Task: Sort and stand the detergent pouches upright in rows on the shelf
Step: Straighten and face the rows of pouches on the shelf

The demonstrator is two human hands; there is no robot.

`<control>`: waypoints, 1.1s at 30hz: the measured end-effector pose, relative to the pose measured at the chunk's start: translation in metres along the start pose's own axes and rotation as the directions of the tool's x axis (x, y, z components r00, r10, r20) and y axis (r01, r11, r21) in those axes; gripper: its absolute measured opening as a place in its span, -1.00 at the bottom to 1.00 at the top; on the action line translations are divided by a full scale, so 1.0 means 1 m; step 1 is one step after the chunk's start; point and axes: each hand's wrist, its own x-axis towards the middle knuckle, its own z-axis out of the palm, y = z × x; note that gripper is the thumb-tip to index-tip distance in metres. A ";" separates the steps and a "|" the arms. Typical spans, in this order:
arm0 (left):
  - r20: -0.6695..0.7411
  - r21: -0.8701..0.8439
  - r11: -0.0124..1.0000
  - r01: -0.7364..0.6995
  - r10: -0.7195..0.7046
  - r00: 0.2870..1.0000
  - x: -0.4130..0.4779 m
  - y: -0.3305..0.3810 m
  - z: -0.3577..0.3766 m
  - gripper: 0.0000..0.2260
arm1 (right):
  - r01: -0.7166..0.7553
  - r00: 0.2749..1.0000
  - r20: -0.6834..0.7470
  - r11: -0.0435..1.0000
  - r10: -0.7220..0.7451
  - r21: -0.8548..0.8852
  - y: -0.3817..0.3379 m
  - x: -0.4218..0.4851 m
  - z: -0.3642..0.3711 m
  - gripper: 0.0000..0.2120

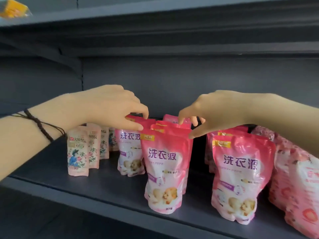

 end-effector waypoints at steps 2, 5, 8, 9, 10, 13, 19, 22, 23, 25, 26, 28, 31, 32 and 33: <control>0.041 0.040 0.999 -0.013 0.011 0.999 -0.013 -0.024 0.005 -0.57 | -0.009 1.000 -0.002 1.000 0.009 -0.002 -0.008 0.025 -0.005 -0.62; 0.064 0.031 0.999 0.031 -0.033 0.997 -0.021 -0.057 0.024 -0.56 | -0.019 1.000 0.010 1.000 0.019 -0.010 -0.011 0.057 -0.008 -0.62; 0.059 -0.013 0.996 0.088 -0.087 0.994 -0.023 -0.084 0.043 -0.56 | -0.050 0.998 0.038 0.999 0.050 0.004 -0.009 0.087 -0.012 -0.64; 0.066 -0.053 0.993 0.109 -0.105 0.992 -0.023 -0.092 0.050 -0.59 | -0.060 0.997 0.048 0.998 0.059 0.017 -0.008 0.097 -0.013 -0.65; 0.081 -0.099 0.987 0.126 -0.118 0.990 -0.022 -0.098 0.058 -0.61 | -0.065 0.996 0.059 0.997 0.063 0.031 -0.006 0.107 -0.012 -0.65; 0.141 -0.250 0.952 0.177 -0.145 0.979 -0.014 -0.118 0.080 -0.65 | -0.091 0.991 0.111 0.990 0.079 0.105 0.005 0.135 -0.007 -0.63; 0.188 -0.332 0.929 0.165 -0.107 0.976 0.019 -0.159 0.129 -0.70 | -0.118 0.981 0.164 0.991 0.107 0.062 0.030 0.197 0.011 -0.65; 0.201 -0.379 0.912 0.154 -0.081 0.976 0.042 -0.180 0.149 -0.71 | -0.130 0.974 0.195 0.989 0.115 0.066 0.046 0.227 0.021 -0.64; 0.206 -0.421 0.894 0.152 -0.070 0.976 0.050 -0.187 0.157 -0.72 | -0.139 0.970 0.213 0.987 0.119 0.085 0.052 0.236 0.024 -0.64; 0.207 -0.552 0.821 0.145 -0.034 0.978 0.069 -0.197 0.173 -0.74 | -0.166 0.957 0.262 0.976 0.125 0.139 0.060 0.253 0.032 -0.67; 0.202 -0.623 0.770 0.140 -0.015 0.979 0.079 -0.200 0.183 -0.75 | -0.175 0.950 0.286 0.970 0.121 0.169 0.062 0.261 0.038 -0.69; 0.200 -0.723 0.677 0.135 0.019 0.980 0.099 -0.203 0.204 -0.76 | -0.186 0.939 0.327 0.956 0.106 0.226 0.065 0.277 0.049 -0.71; 0.208 -0.785 0.608 0.113 0.087 0.974 0.124 -0.203 0.237 -0.76 | -0.212 0.928 0.361 0.923 0.088 0.321 0.070 0.295 0.068 -0.71; 0.211 -0.798 0.593 0.106 0.111 0.971 0.130 -0.203 0.244 -0.76 | -0.216 0.929 0.360 0.913 0.084 0.346 0.073 0.300 0.073 -0.71; 0.216 -0.814 0.572 0.100 0.138 0.967 0.135 -0.202 0.250 -0.77 | -0.223 0.930 0.359 0.903 0.083 0.368 0.074 0.303 0.077 -0.71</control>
